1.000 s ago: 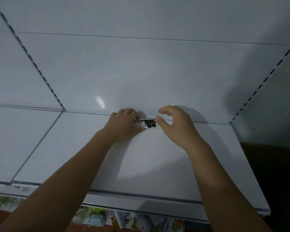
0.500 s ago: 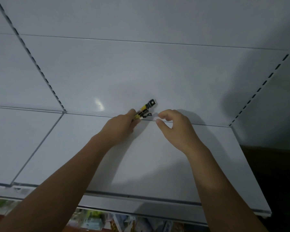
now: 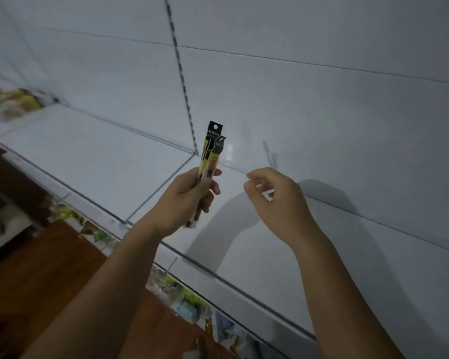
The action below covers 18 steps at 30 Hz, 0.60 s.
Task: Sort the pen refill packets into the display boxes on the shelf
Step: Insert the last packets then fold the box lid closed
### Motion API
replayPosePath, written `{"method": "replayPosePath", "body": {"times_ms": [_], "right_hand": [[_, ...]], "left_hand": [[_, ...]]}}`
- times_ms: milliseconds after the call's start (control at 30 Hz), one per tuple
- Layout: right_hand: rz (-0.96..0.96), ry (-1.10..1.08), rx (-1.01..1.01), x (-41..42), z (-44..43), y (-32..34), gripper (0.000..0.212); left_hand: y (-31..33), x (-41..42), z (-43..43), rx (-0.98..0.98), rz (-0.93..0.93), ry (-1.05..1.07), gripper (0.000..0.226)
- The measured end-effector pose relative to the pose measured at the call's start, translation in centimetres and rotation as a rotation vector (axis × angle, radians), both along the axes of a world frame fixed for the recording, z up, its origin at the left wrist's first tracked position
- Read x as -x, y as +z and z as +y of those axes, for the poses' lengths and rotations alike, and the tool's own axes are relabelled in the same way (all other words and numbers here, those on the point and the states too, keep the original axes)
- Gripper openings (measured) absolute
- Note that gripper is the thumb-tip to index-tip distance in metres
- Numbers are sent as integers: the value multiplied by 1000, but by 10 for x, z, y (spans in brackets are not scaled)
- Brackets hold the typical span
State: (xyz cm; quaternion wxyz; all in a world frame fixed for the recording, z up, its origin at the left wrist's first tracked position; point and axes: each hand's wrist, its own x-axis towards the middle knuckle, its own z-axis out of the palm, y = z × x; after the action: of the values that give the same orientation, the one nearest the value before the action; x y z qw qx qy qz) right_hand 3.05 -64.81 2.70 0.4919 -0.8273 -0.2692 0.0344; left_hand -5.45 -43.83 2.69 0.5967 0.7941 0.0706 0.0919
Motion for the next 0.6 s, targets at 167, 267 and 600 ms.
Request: {"method": "replayPosePath", "body": {"times_ms": [167, 267, 600], "right_hand": [[-40, 216, 28, 25, 90, 9, 25], [-74, 319, 44, 46, 148, 16, 25], [-129, 564, 96, 150, 386, 17, 24]], "left_hand": [[6, 62, 68, 74, -22, 259, 29], [3, 106, 122, 187, -67, 387, 30], [1, 257, 309, 243, -178, 612, 35]]}}
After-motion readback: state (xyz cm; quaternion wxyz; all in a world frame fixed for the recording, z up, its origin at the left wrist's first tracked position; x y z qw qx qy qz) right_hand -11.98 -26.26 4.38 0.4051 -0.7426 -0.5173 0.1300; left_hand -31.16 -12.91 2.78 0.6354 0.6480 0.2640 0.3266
